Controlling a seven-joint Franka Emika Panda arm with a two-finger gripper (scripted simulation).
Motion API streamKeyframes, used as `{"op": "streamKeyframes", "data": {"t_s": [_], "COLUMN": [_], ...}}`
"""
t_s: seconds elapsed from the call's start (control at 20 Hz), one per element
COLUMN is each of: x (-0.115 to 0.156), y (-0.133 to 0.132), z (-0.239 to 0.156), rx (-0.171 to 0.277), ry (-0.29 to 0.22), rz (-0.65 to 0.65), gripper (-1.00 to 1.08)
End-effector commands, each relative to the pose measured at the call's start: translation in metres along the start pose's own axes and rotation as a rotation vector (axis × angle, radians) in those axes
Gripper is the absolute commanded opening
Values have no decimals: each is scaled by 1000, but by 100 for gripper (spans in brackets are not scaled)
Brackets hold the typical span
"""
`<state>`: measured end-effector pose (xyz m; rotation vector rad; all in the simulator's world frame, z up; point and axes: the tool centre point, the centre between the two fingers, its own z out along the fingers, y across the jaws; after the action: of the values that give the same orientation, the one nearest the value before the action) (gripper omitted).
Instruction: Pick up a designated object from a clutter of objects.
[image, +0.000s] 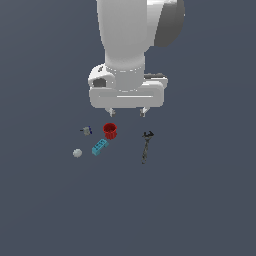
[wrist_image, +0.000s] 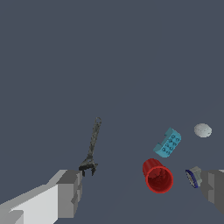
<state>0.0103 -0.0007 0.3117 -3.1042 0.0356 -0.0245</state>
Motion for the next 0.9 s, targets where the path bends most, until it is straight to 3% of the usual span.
{"op": "streamKeyframes", "data": {"t_s": [0.0, 0.4, 0.85], "x": [0, -2, -18], "y": [-2, 4, 29], "z": [3, 13, 61], "rx": [1, 0, -5], "ry": [-7, -6, -6], "rz": [-11, 6, 82], "gripper": [100, 100, 100]}}
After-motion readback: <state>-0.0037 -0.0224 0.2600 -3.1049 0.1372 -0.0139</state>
